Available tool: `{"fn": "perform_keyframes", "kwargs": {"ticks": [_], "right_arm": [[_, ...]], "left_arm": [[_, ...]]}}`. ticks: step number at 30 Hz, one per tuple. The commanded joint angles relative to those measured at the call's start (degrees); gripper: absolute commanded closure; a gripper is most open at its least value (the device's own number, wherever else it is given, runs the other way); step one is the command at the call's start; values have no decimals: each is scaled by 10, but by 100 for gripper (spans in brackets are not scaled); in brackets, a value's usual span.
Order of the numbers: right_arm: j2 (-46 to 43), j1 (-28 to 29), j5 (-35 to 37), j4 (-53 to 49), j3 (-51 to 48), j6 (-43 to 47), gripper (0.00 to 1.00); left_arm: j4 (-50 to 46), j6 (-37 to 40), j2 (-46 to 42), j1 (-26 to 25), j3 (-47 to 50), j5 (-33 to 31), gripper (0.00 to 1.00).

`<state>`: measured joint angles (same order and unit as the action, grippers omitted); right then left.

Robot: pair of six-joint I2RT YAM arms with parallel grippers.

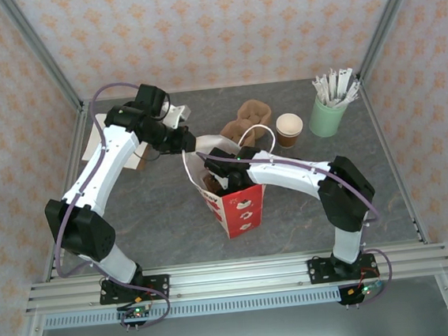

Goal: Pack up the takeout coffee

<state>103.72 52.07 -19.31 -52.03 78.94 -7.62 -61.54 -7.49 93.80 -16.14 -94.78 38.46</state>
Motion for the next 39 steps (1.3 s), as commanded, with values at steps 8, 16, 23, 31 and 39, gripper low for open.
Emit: {"fn": "perform_keyframes", "kwargs": {"ticks": [8, 16, 23, 31, 39], "right_arm": [[10, 3, 21, -23, 5, 5, 9], [-1, 3, 30, -13, 5, -1, 1], [-13, 3, 36, -11, 10, -6, 1], [-22, 3, 37, -15, 23, -10, 1], [-29, 3, 31, -18, 40, -11, 1]], "left_arm": [[-10, 3, 12, -3, -5, -30, 84], [-11, 3, 15, -3, -8, -30, 83], [-12, 2, 14, -6, -7, -31, 83], [-12, 3, 12, -8, -6, -31, 82], [-9, -2, 14, -12, -4, -32, 82]]}}
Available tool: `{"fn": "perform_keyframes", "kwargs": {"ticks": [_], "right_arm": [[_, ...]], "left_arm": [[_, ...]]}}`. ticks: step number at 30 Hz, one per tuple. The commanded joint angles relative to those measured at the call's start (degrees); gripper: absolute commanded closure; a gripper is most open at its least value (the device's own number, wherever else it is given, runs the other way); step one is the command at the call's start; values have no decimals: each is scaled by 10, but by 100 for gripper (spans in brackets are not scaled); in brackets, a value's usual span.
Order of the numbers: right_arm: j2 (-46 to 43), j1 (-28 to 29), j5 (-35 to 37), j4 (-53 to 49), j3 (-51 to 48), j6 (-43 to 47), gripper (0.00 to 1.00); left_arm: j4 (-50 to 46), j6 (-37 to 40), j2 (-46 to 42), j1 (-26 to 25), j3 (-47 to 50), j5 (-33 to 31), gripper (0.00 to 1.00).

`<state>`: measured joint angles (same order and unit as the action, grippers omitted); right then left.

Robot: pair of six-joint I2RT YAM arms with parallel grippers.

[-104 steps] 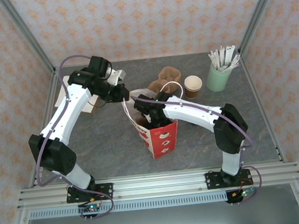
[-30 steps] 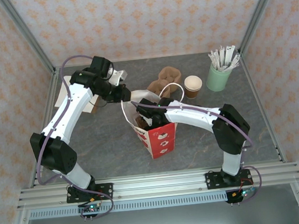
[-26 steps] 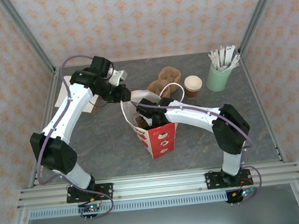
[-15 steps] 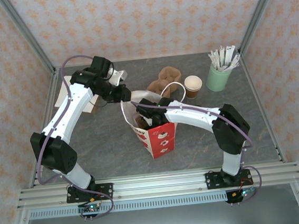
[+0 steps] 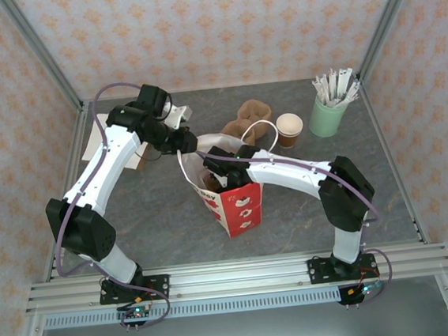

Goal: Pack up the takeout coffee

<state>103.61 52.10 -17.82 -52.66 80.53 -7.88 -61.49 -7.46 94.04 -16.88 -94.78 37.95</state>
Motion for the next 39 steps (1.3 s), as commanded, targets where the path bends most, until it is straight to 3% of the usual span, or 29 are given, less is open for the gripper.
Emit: {"fn": "perform_keyframes", "kwargs": {"ticks": [1, 39], "right_arm": [[-29, 3, 17, -11, 26, -8, 1], [-87, -5, 12, -127, 222, -45, 1]], "left_arm": [[-9, -2, 11, -5, -5, -27, 82], [-16, -8, 13, -15, -26, -33, 83]]}}
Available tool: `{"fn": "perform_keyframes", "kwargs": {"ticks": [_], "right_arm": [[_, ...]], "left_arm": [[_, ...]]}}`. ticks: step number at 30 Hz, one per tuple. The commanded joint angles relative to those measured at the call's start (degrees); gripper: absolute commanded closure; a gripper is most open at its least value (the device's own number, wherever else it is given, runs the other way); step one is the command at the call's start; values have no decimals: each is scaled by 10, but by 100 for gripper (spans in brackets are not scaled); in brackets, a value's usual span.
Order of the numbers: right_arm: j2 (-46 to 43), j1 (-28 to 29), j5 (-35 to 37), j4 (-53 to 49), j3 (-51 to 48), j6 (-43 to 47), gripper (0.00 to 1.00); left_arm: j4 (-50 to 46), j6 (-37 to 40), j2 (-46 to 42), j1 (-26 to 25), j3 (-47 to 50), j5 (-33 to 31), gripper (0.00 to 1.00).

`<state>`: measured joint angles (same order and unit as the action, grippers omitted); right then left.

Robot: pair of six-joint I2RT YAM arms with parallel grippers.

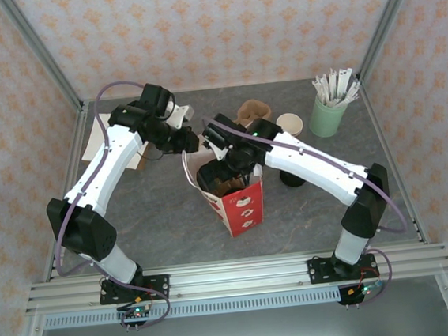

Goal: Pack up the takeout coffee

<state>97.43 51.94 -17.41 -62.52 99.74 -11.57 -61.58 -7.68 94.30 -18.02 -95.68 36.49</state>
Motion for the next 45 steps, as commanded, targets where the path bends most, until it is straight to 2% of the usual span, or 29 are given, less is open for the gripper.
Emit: {"fn": "perform_keyframes", "kwargs": {"ticks": [1, 6, 15, 19, 23, 27, 34, 39, 41, 45], "right_arm": [[-27, -4, 9, -31, 35, -9, 1], [-36, -4, 18, -28, 59, -12, 1], [-69, -6, 77, -50, 135, -14, 5], [-94, -24, 80, -49, 164, -20, 9], [-123, -54, 80, -44, 177, -15, 10], [-153, -113, 106, -53, 177, 12, 11], [-181, -279, 153, -71, 152, 98, 11], [-174, -378, 181, -20, 87, 150, 13], [-164, -409, 199, 13, 60, 160, 14], [-133, -451, 192, 91, 21, 160, 18]], "left_arm": [[-15, -6, 10, -4, -17, -19, 83], [-16, -5, 12, -4, -19, -18, 83], [-19, -5, 14, -4, -26, -15, 82], [-19, -7, 18, -4, -34, -7, 72], [-22, -12, 22, -4, -50, 2, 54], [-21, -20, 19, -4, -74, -5, 40], [4, -61, -11, 0, -116, -31, 20], [40, -85, -76, 6, -103, -111, 14], [61, -92, -112, 8, -76, -149, 12], [116, -104, -204, 9, 7, -226, 11]]}}
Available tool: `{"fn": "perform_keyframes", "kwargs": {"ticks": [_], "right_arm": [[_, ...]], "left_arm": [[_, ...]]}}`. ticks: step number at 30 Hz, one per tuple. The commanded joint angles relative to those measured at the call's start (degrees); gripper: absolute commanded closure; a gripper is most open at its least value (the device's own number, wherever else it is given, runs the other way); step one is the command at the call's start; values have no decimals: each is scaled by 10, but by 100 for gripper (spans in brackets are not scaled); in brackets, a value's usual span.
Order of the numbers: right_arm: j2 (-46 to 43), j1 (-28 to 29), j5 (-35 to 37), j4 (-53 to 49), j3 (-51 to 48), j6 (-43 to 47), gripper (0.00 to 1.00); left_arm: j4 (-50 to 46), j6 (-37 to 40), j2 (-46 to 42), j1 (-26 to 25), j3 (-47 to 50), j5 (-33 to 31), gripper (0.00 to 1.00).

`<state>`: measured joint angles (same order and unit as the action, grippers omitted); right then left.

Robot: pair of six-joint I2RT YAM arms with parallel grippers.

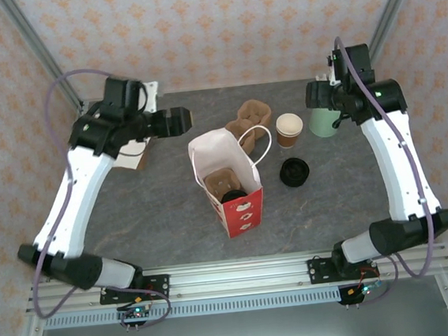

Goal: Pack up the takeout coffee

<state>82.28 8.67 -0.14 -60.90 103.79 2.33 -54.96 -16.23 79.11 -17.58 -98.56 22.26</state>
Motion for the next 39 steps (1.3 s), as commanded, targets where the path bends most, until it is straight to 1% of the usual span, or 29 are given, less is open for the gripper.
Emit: {"fn": "perform_keyframes", "kwargs": {"ticks": [1, 4, 7, 12, 18, 21, 24, 30, 34, 37, 39], "right_arm": [[29, -24, 18, 95, -26, 22, 19], [69, -36, 13, 129, -21, 29, 22], [114, -46, 16, 138, -5, 32, 26], [167, -51, 27, 163, 11, 41, 29], [196, -52, 32, 185, 18, 51, 41], [202, -54, 38, 182, 22, 52, 49], [198, -54, 43, 180, 22, 52, 53], [190, -54, 43, 169, 25, 53, 73], [179, -55, 45, 160, 25, 52, 82], [165, -55, 52, 152, 25, 54, 89], [154, -54, 63, 144, 26, 58, 92]], "left_arm": [[65, -20, -79, 4, 60, -97, 10], [93, -30, -139, 5, 116, -129, 7], [93, -33, -179, 5, 144, -147, 6], [61, -26, -207, 6, 155, -169, 4], [51, -21, -215, 7, 158, -181, 4], [56, -25, -214, 7, 160, -178, 3], [58, -25, -211, 7, 161, -174, 3], [61, -25, -208, 7, 162, -172, 3], [59, -22, -207, 7, 161, -169, 3], [58, -21, -207, 7, 161, -169, 3], [59, -21, -207, 7, 160, -168, 3]]}}
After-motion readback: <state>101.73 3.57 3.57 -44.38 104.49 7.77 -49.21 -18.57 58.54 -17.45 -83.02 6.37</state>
